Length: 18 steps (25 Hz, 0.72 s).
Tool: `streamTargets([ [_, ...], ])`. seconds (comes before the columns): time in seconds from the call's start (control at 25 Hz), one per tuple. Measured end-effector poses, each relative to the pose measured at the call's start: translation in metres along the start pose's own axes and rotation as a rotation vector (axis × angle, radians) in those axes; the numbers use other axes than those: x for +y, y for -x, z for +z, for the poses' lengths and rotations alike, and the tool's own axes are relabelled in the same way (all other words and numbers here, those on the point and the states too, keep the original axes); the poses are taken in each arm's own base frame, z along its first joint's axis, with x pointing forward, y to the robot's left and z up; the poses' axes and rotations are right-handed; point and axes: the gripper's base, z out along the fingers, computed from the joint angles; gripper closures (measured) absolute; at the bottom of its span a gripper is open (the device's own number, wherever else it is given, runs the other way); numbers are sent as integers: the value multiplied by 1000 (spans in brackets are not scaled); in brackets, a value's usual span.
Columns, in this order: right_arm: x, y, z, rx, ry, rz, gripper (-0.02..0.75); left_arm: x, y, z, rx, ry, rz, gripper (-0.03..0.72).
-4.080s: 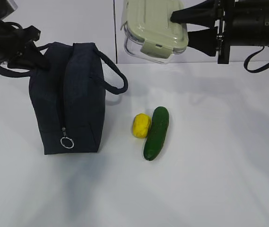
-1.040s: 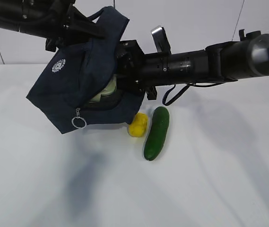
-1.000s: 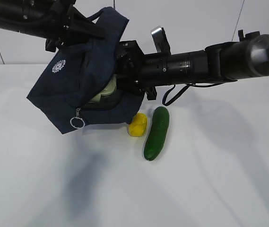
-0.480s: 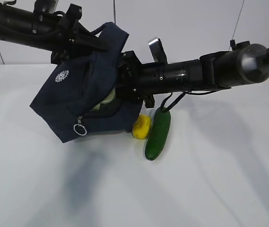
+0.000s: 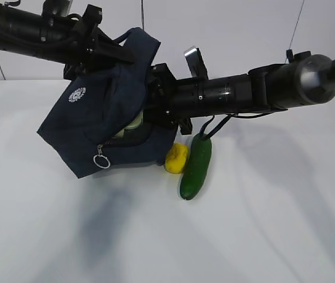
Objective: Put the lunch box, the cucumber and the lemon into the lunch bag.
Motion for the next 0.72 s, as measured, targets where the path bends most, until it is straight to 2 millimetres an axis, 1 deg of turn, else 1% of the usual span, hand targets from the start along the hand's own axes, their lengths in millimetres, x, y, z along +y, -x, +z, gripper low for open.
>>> streamTargets([
  [0.4,-1,-2,1,16,-12,12,384,0,0,0,-1,1,-1,694],
  [0.6,0,-4,3,26,-15,13,360,0,0,0,-1,1,-1,694],
  [0.72,0,-4,3,27,-16,12,358,0,0,0,-1,1,-1,694],
])
